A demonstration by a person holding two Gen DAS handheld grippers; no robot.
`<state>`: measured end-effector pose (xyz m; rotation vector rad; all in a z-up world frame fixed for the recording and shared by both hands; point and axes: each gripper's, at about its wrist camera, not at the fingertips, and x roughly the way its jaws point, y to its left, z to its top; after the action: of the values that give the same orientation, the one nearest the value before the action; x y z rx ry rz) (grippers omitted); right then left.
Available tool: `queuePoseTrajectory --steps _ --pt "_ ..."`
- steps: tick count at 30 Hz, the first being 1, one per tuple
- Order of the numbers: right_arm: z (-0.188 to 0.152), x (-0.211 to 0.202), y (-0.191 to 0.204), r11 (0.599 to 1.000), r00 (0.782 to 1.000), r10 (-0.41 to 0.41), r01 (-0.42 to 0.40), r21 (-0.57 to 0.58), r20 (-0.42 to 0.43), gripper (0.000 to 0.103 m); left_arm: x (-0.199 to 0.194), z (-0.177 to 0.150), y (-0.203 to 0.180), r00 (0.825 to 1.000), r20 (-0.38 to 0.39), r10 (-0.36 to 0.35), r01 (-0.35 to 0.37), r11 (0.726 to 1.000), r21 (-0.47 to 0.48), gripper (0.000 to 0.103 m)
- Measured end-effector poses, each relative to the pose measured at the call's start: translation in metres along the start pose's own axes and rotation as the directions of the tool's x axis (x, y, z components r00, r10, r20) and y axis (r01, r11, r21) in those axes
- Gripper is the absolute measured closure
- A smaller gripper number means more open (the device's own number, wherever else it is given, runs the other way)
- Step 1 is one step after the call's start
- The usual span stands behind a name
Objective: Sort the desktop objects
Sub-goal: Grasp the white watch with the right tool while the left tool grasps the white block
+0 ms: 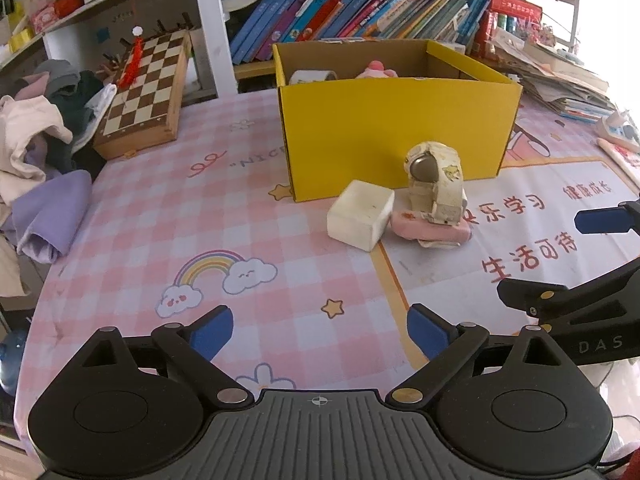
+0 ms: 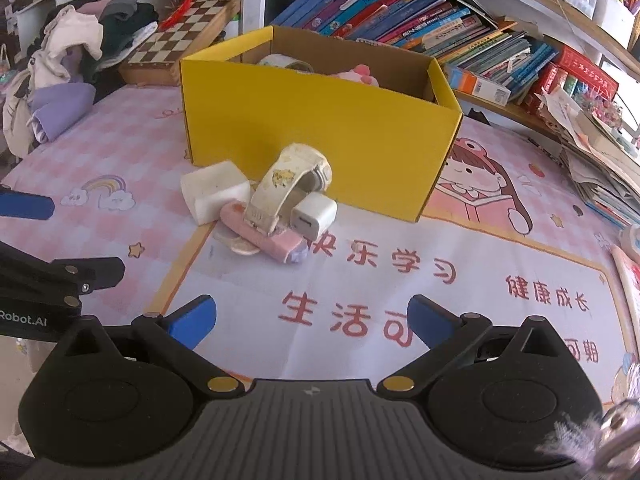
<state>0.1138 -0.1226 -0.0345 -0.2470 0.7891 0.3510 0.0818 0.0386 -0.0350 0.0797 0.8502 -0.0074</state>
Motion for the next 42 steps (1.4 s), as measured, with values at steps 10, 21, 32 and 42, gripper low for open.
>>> queuePoseTrajectory --steps 10,21,32,42 --pt "0.019 0.013 -0.002 0.999 0.999 0.039 -0.038 -0.018 0.016 0.005 0.01 0.01 0.007 1.0 0.0 0.023 -0.023 1.0 -0.014 0.007" --pt "0.041 0.033 -0.004 0.995 0.996 0.087 -0.086 -0.04 0.017 0.014 0.021 0.019 0.008 1.0 -0.016 0.025 -0.025 1.0 0.0 0.007" --pt "0.059 0.053 -0.006 0.99 0.991 0.136 -0.136 -0.033 0.005 0.019 0.029 0.027 0.004 0.999 -0.018 0.034 -0.033 0.998 0.045 0.007" --pt "0.064 0.051 -0.022 0.987 0.986 0.161 -0.161 0.019 0.04 0.083 0.033 0.035 -0.004 1.0 -0.001 0.007 -0.007 0.998 0.061 0.007"
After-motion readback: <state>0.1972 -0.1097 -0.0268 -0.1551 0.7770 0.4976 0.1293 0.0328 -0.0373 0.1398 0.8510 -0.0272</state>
